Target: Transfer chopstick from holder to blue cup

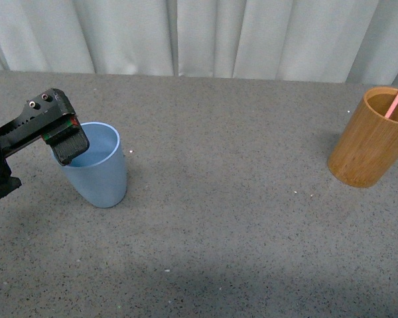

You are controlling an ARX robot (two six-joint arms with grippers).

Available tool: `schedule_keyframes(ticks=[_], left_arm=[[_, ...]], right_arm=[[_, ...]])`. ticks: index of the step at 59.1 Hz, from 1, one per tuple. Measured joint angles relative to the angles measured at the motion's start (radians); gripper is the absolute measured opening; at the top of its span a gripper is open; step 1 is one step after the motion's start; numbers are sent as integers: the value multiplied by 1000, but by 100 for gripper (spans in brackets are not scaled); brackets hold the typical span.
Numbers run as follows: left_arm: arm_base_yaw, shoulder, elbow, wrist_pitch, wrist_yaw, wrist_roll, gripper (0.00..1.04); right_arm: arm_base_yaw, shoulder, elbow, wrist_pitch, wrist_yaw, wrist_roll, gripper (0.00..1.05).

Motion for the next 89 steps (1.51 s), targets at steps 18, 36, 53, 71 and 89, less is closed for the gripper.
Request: schedule_keyframes(ticks=[18, 36, 53, 71, 89], left_arm=[[31, 66, 39, 1, -20, -4, 98], [50, 106, 47, 17, -32, -7, 98], [23, 106, 47, 53, -18, 13, 47], [-18, 89, 48, 53, 8, 21, 4], [-130, 71, 130, -6, -11, 5, 4]], right_arm=[[0, 0, 0, 0, 0, 0, 95], [0, 0, 0, 0, 0, 0, 95], [0, 0, 0, 0, 0, 0, 95], [0, 0, 0, 0, 0, 0, 95], [0, 0, 0, 0, 0, 0, 95]])
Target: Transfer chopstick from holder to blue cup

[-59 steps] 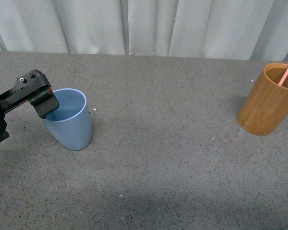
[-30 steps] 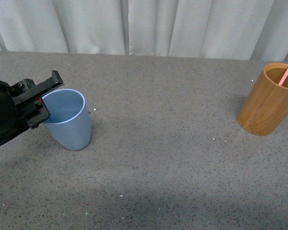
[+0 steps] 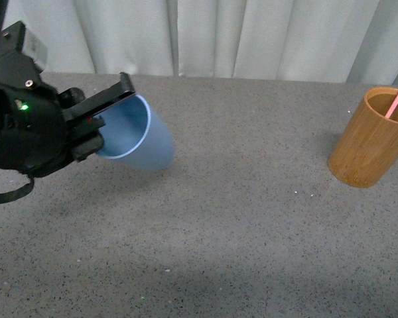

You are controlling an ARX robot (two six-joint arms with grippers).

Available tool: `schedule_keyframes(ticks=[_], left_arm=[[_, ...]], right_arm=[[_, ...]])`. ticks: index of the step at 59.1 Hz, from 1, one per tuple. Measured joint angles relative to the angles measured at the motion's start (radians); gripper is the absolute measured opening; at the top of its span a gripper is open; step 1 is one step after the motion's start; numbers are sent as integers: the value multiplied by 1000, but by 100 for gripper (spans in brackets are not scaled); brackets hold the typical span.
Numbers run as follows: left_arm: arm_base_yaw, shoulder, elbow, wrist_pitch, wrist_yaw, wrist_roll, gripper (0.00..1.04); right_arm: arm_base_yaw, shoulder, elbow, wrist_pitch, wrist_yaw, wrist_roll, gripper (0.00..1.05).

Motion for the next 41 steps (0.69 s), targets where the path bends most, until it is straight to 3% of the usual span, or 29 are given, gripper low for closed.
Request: schedule_keyframes(ticks=[14, 41], left_arm=[[-137, 48, 118, -48, -58, -24, 4], [-267, 164, 159, -60, -116, -58, 4]], right_arm=[[0, 0, 0, 0, 0, 0, 95], [0, 0, 0, 0, 0, 0, 95]])
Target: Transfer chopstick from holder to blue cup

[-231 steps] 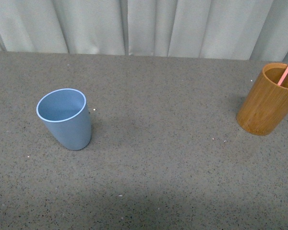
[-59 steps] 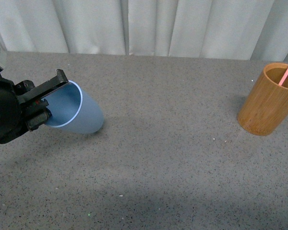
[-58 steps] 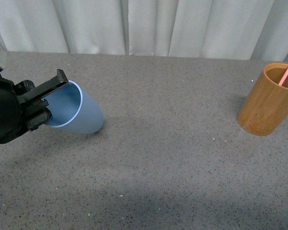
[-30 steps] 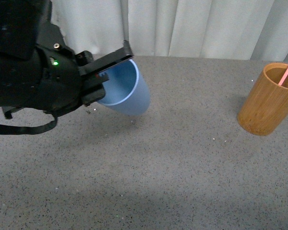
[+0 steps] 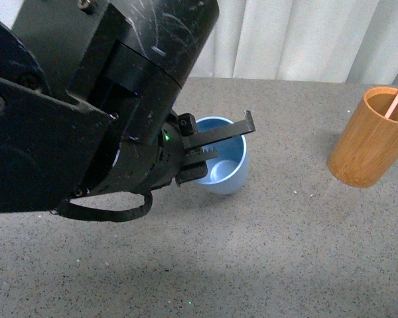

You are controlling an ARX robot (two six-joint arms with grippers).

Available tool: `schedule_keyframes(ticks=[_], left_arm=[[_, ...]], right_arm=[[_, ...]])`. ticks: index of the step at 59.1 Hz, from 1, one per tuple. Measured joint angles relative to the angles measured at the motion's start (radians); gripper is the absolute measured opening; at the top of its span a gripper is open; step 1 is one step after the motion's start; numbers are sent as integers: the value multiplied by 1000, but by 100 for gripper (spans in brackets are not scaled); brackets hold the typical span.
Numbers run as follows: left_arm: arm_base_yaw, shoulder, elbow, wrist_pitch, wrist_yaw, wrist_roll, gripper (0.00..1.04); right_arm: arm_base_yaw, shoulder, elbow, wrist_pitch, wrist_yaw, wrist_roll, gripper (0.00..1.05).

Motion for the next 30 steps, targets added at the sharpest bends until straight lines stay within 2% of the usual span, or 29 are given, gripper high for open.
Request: schedule_keyframes(ticks=[30], left_arm=[[2, 53, 26, -1, -15, -23, 4]], right_arm=[[0, 0, 0, 0, 0, 0, 95]])
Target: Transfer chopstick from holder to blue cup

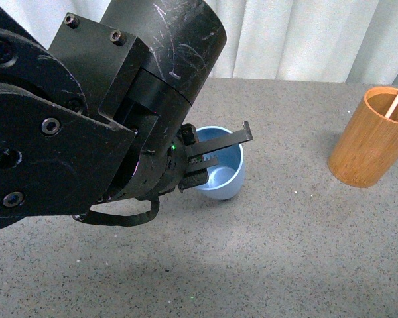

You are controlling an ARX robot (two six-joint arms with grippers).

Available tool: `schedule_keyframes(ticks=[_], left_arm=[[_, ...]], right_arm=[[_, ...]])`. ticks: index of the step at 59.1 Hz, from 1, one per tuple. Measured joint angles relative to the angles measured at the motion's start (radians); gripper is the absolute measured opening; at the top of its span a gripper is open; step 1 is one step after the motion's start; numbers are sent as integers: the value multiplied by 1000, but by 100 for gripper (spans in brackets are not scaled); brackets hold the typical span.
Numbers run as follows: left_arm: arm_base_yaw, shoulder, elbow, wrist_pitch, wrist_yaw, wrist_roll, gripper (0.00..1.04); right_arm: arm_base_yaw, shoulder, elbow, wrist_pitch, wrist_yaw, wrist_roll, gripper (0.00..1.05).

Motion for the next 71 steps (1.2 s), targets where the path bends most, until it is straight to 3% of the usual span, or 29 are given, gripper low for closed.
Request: schedule_keyframes(ticks=[12, 47, 71], left_arm=[[0, 0, 0, -2, 4, 0, 7], [-14, -14, 47, -45, 1, 2, 100], [-12, -22, 59, -58, -2, 2, 98]], right_arm=[[0, 0, 0, 0, 0, 0, 95], [0, 0, 0, 0, 0, 0, 95], [0, 0, 0, 0, 0, 0, 95]])
